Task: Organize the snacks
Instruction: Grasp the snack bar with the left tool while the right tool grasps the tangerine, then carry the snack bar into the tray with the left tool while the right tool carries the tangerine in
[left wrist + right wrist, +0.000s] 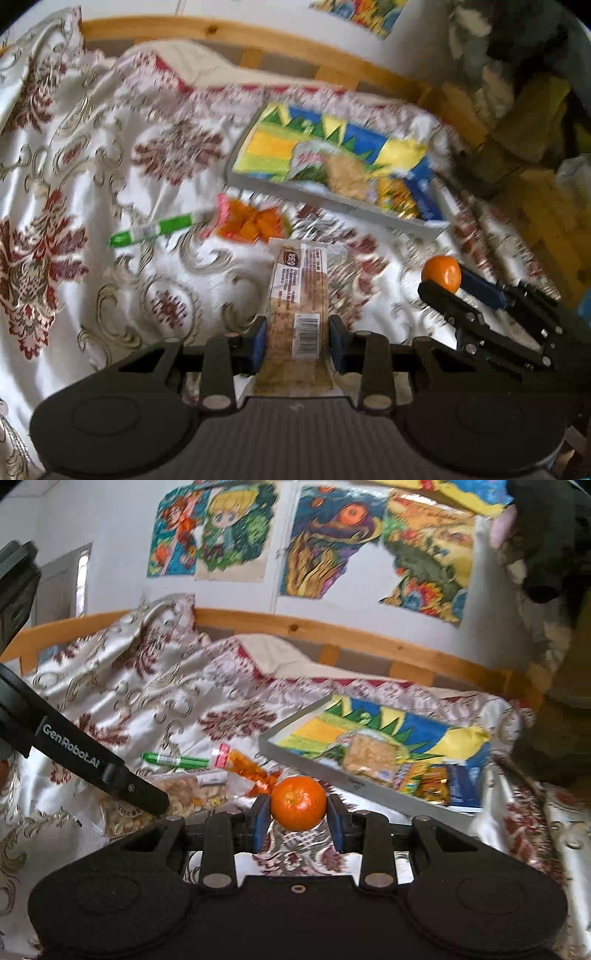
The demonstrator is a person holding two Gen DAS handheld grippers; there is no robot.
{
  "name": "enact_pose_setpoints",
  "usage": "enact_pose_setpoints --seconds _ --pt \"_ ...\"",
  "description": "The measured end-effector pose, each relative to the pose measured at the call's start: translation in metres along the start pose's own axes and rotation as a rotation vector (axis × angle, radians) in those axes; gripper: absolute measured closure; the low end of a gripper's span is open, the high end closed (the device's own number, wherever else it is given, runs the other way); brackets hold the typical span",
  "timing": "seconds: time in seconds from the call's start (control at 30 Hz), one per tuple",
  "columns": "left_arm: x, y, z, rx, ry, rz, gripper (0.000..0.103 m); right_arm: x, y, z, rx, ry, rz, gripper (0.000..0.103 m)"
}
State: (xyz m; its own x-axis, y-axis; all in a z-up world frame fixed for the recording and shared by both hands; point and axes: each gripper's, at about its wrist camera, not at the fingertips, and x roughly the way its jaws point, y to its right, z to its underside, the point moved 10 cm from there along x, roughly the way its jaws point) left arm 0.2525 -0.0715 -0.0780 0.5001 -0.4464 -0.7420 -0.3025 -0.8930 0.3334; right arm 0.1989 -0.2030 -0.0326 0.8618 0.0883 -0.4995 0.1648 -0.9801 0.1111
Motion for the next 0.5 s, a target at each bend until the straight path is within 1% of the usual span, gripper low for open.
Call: enact_pose_setpoints --seconds 0.13,0.3,0.5 --pt "-0.015 0.012 -0.012 -0.007 0.067 0.013 0.066 -0.022 0.014 -0.01 0.052 0.052 0.015 0.068" --pt "-0.03 0.024 -0.026 -0.022 0.125 0.008 0.066 -0.039 0.019 -0.023 0.066 0.103 0.028 0.068" --pt "-0.05 0.033 -0.046 -0.049 0.194 0.022 0.066 -0.046 0.014 -0.046 0.016 0.142 0.033 0.068"
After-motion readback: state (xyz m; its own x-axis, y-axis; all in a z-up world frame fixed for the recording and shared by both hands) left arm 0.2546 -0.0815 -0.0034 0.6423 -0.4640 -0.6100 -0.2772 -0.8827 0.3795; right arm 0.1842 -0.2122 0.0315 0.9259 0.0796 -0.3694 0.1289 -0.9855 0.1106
